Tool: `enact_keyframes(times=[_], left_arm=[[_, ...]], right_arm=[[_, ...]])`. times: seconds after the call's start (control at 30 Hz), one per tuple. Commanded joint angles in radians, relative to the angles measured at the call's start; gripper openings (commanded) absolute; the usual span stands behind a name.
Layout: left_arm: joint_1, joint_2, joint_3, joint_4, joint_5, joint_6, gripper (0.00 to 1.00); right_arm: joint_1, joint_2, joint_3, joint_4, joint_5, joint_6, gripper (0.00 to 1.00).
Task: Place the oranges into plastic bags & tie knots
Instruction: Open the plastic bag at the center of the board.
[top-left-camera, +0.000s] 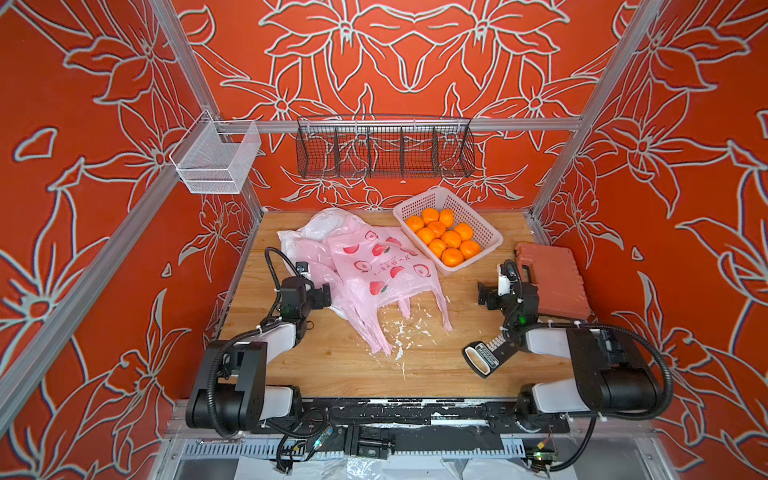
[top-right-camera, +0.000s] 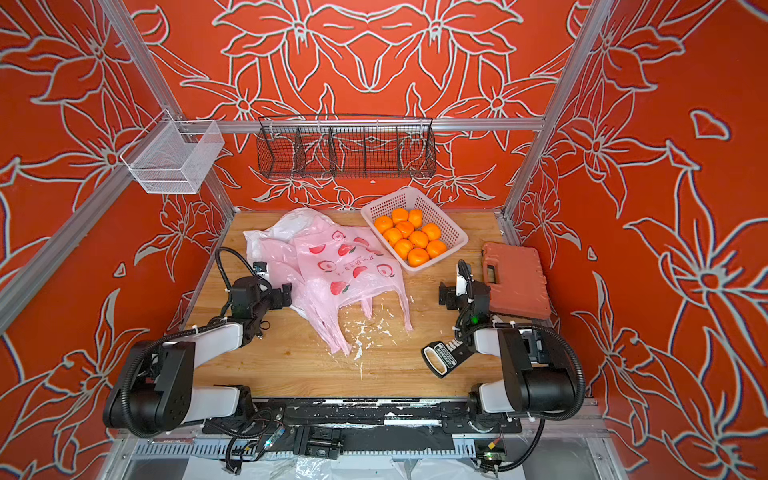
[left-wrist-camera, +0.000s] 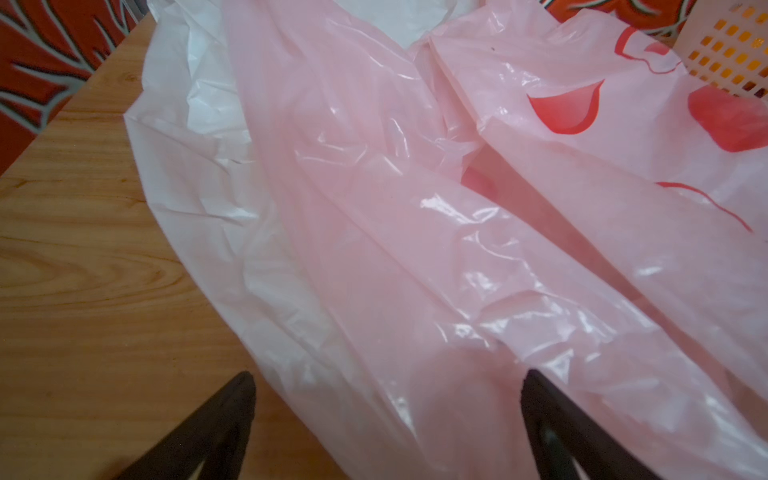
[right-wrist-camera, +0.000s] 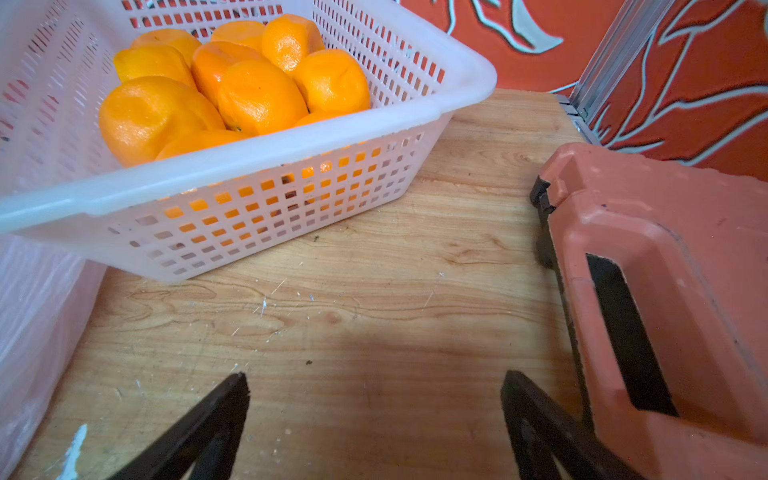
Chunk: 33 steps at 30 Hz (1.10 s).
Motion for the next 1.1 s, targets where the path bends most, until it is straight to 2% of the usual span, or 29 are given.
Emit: enact_keyframes(times=[0.0,0.53,0.63,0.77,0.87,0.93,1.0,1.07], left_arm=[[0.003,0.005,0.015,-0.002,-0.003,-0.002,0.97],[0.003,-0.001,0.016,-0.005,0.001,-0.002,0.97],[-0.011,-0.051,0.063,-0.115,0.011,0.017,0.97],[-0.053,-0.161,0.101,-0.265,-0.101,-0.002,0.97],[-0.060,-0.242,0.140,-0.397,-0.221,-0.087,0.97],[-0.060,-0.269,0.201,-0.531,-0.335,-0.202,0.97],[-0.058,-0.269,0.278,-0.700,-0.480,-0.376,0.97],[-0.050,-0.247,0.376,-0.971,-0.610,-0.624,0.97]], right_arm=[[-0.003,-0.011,0.018,0.001,-0.005,-0.007,0.98],[-0.004,-0.015,0.013,0.008,-0.010,-0.007,0.98],[-0.002,-0.067,-0.010,0.014,-0.025,-0.016,0.98],[-0.002,-0.225,0.013,-0.167,-0.008,0.001,0.98],[-0.003,-0.336,0.046,-0.311,0.043,0.056,0.98],[-0.002,-0.400,0.091,-0.434,0.101,0.132,0.98],[-0.003,-0.437,0.137,-0.547,0.131,0.212,0.98],[-0.002,-0.455,0.191,-0.684,0.195,0.331,0.98]])
